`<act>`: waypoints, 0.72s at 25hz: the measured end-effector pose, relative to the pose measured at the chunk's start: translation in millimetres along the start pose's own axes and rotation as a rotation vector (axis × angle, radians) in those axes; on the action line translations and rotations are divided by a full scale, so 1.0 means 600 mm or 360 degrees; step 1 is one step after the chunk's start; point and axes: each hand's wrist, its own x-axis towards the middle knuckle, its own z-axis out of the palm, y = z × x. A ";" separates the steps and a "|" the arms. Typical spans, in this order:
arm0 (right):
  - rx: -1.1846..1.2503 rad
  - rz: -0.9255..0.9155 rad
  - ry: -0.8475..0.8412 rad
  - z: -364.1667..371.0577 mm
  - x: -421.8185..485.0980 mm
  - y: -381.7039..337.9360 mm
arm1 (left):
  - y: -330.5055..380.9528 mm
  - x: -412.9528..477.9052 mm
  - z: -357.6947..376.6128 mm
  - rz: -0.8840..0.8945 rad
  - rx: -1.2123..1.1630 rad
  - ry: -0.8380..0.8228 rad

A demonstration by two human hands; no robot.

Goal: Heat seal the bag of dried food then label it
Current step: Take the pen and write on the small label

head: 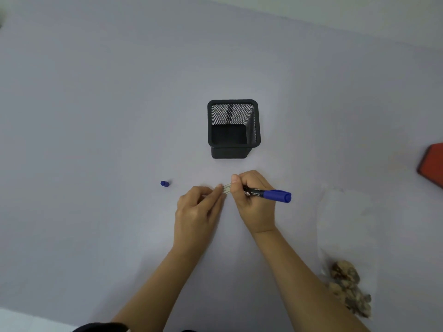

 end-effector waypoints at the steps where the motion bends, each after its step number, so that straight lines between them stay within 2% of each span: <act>1: 0.0000 0.0009 -0.0013 0.000 0.000 0.000 | 0.002 0.001 0.001 0.0017 0.0016 0.0007; 18: -0.0055 0.0022 -0.0051 0.001 0.002 0.002 | -0.001 -0.001 0.008 0.0059 0.0070 0.0017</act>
